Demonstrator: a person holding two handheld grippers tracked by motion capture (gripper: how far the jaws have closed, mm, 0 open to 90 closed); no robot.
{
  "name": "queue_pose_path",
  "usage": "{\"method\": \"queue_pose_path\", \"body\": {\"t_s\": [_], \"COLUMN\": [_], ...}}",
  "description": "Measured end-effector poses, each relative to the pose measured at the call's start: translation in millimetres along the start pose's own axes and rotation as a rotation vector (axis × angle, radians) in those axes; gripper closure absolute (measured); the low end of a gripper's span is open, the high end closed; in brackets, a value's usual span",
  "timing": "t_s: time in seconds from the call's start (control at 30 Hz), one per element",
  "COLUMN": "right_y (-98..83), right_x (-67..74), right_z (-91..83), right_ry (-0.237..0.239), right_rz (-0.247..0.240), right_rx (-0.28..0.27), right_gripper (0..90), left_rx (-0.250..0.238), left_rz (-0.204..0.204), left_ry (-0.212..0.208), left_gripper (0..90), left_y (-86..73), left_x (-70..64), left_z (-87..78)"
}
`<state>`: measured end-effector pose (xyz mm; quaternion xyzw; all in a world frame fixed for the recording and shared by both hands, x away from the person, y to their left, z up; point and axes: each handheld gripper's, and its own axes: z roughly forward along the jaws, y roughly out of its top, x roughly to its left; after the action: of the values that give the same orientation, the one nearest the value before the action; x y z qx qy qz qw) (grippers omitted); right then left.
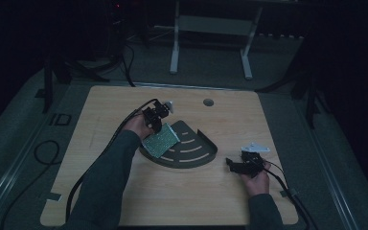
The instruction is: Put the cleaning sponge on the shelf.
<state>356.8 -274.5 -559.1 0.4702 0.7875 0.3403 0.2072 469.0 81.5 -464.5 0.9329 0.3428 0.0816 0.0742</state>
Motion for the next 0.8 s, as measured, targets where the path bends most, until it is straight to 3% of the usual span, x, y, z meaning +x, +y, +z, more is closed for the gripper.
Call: {"method": "queue_pose_path", "body": {"t_s": [0.53,0.8], "right_y": [0.0,0.0], "right_x": [0.0,0.0], "right_z": [0.0,0.0], "right_ry": [0.0,0.0], "right_rz": [0.0,0.0], "right_rx": [0.0,0.0], "right_gripper": [20.5,20.5], "left_rx": [-0.002,-0.072], "left_rz": [-0.002,-0.035], "left_ry": [0.001,-0.066], "left_gripper": [89.5,74.0], "left_y": [0.1,-7.3], "left_x": [0.9,5.5], "left_z": [1.7,-11.9]}}
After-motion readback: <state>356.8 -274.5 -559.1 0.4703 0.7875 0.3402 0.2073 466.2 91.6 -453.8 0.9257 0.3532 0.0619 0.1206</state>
